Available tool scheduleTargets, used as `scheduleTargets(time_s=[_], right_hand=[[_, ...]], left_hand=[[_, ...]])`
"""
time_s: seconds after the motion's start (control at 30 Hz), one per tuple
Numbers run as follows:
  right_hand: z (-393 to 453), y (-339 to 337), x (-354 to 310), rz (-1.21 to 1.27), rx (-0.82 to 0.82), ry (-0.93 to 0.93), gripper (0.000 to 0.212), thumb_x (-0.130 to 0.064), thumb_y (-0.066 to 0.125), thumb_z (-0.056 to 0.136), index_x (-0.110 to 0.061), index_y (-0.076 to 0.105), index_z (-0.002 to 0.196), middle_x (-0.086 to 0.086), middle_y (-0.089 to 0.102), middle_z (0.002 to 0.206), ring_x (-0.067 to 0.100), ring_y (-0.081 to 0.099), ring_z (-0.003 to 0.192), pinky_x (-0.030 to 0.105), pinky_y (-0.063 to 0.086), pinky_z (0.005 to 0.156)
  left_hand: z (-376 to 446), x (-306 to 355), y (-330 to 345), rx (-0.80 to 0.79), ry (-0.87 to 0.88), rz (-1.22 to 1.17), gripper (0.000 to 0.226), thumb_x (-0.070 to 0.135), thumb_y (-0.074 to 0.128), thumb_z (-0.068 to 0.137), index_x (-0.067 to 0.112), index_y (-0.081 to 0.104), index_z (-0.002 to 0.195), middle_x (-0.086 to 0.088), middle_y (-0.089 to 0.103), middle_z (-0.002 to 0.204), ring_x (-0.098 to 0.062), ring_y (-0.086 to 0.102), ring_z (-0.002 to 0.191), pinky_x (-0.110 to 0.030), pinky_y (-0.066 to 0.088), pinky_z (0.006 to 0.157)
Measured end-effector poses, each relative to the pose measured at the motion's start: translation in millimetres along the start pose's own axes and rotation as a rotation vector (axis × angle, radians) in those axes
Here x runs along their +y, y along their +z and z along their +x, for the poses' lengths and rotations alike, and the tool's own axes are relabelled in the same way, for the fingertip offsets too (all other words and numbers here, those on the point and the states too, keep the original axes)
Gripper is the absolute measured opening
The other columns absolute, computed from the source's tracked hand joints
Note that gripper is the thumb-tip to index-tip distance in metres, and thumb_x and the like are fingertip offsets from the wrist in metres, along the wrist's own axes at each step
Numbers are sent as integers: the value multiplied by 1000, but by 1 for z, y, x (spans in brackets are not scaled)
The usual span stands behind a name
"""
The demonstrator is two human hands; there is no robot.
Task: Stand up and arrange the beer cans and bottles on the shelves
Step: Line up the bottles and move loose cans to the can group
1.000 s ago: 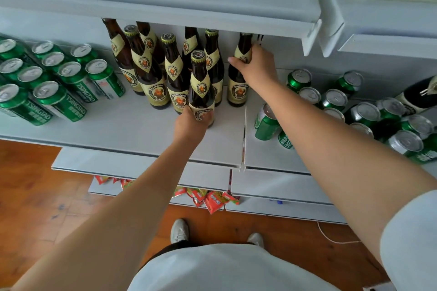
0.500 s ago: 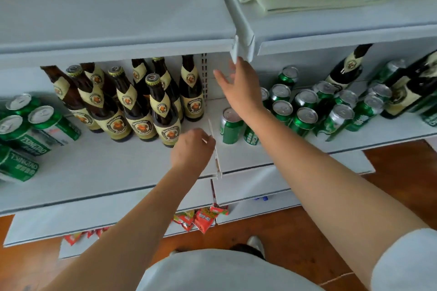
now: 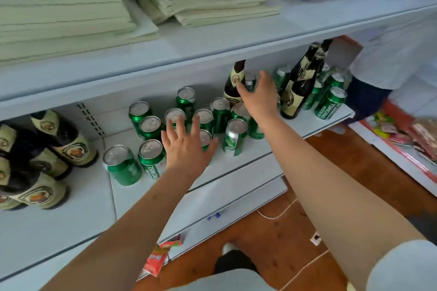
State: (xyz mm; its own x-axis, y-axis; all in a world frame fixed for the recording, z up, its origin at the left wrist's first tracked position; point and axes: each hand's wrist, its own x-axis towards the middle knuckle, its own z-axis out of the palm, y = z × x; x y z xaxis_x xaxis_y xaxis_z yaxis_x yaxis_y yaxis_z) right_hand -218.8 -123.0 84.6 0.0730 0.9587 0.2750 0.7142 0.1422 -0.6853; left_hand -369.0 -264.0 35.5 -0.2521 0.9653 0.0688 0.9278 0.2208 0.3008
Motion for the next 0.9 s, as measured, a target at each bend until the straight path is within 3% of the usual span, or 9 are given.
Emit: scheduleTargets(time_s=[0.07,0.13,0.27,0.33,0.5,0.6,0.73,0.83,0.9], right_hand=[[32,7,9,-2,-95,-1,81,-51,65,85,-7,32,145,14,45,139,28,44,128,36,38,101],[62,18,16,-16,-167,-14,80,-57,65,81,-9,40,139,14,53,128,29,54,117,39,46,94],[98,36,20,-37,-306,-132,53,-54,64,82,-7,65,107,9,70,102,28,65,98,40,52,88],[105,39,24,-35,-281,-199,42,-48,64,85,-7,69,95,9,72,95,27,66,92,38,52,83],[99,19,46,137,-213,-166,38,-44,62,90,-7,65,93,1,69,87,18,65,84,19,43,70],[82,-5,56,303,-106,-67,33,-43,62,91,-11,62,89,-7,64,82,11,63,78,14,47,70],[55,-37,60,719,31,233,29,-43,66,88,-21,50,77,-6,61,79,5,64,76,39,60,75],[30,-62,51,1050,44,409,18,-37,67,89,-25,54,90,-3,65,102,13,66,98,39,60,77],[11,-72,42,1160,7,459,22,-40,67,88,-24,56,98,5,65,118,23,67,106,39,61,75]], left_hand=[[8,14,18,-62,-36,84,82,68,35,91,26,6,155,-16,3,161,-40,-4,148,-58,2,117],[14,21,30,-79,-50,170,88,63,46,88,25,3,155,-15,7,161,-40,-6,148,-62,1,116],[19,26,38,-51,-90,222,90,53,57,87,25,5,155,-13,12,161,-39,-5,148,-62,3,116],[19,27,39,-43,-103,228,89,53,58,87,26,6,155,-12,11,161,-38,-5,148,-61,2,117],[20,25,42,-18,-111,226,98,53,67,77,29,11,154,-13,15,159,-36,-1,148,-61,4,117],[20,22,40,-50,-96,197,105,57,69,71,30,11,153,-14,13,158,-37,-1,148,-62,5,116],[24,30,24,7,-134,28,104,58,68,73,29,10,154,-10,11,158,-33,4,147,-57,2,118],[25,43,6,192,-118,-217,93,50,70,79,25,19,153,-6,23,154,-28,20,143,-50,21,118],[22,47,-5,264,-88,-388,92,41,74,80,26,19,153,-5,26,151,-27,36,134,-44,40,107]])
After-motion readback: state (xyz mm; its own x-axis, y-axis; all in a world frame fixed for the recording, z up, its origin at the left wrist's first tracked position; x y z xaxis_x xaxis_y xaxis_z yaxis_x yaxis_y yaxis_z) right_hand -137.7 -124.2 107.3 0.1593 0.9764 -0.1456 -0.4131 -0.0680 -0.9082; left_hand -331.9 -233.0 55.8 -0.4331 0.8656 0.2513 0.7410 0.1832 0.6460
